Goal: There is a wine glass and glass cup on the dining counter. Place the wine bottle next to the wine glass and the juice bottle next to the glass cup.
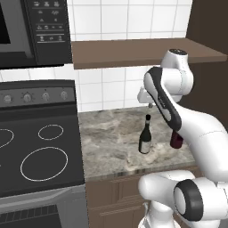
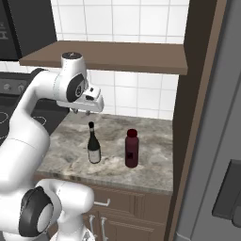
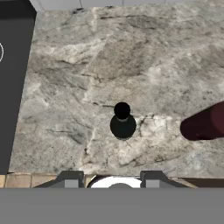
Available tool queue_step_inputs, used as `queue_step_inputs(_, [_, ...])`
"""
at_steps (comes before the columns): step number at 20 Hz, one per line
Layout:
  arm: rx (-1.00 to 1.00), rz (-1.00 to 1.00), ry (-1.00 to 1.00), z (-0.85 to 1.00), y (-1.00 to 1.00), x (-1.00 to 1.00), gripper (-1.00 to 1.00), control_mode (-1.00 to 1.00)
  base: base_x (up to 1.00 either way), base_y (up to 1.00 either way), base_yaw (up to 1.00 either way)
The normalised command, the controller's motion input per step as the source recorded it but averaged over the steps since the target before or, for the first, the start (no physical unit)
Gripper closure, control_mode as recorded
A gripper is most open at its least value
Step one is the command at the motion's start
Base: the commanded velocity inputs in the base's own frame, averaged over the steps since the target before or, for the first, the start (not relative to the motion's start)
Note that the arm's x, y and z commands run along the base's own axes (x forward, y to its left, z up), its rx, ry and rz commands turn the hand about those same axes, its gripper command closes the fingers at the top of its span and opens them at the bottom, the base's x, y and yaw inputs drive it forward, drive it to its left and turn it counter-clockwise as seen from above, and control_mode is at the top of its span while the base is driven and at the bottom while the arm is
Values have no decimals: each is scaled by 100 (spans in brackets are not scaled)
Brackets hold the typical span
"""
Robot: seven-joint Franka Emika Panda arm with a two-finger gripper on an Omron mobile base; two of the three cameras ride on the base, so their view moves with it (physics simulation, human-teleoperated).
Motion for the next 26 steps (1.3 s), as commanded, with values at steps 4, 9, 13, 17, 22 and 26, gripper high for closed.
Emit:
queue_step_inputs(4, [0, 0, 0, -1, 0, -2, -100, -100, 0, 0, 0])
queue_step_inputs(9, [3, -4, 0, -3, -23, -10, -100, -100, 0, 0, 0])
queue_step_inputs(13, [9, -8, 0, 0, -39, -12, -100, -100, 0, 0, 0])
queue_step_inputs(17, [8, -1, 0, 0, -52, -13, -100, -100, 0, 0, 0])
queue_step_inputs(22, [4, 1, 0, -2, -54, -10, -100, -100, 0, 0, 0])
queue_step_inputs(26, [0, 12, 0, -9, -43, -1, -100, -100, 0, 0, 0])
